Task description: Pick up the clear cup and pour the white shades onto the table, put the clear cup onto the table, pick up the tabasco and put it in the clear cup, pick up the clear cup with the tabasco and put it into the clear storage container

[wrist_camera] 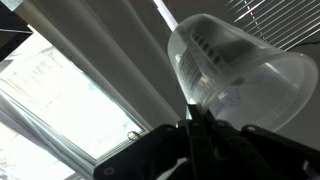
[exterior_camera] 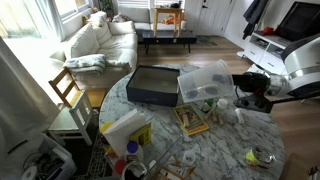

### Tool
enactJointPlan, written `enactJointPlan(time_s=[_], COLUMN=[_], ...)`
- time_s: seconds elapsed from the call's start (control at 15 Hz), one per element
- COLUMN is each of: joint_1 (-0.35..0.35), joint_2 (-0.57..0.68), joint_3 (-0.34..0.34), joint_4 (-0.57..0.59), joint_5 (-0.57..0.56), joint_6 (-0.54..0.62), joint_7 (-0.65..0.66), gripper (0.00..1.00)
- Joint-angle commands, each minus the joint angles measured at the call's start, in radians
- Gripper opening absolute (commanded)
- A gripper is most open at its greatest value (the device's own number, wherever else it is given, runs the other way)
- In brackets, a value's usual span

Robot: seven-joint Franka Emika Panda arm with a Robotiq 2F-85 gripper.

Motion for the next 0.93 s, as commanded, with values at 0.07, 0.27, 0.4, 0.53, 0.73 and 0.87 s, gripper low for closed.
enactJointPlan(time_s=[0.07, 0.27, 0.4, 0.53, 0.73, 0.87], joint_1=[-0.009, -0.009, -0.019, -0.03, -0.044, -0.049], joint_2=[0.013, 0.016, 0.052, 0.081, 0.123, 0.15], joint_3=[0.008, 0.007, -0.005, -0.015, -0.027, -0.03], joint_4=[0.001, 0.002, 0.011, 0.016, 0.026, 0.033], joint_5=[-0.001, -0.001, 0.017, 0.026, 0.008, -0.005], joint_6=[-0.001, 0.0, -0.074, -0.168, -0.297, -0.355], joint_7=[-0.01, -0.011, -0.091, -0.19, -0.311, -0.401], gripper=[0.05, 0.01, 0.01, 0.01, 0.01, 0.01])
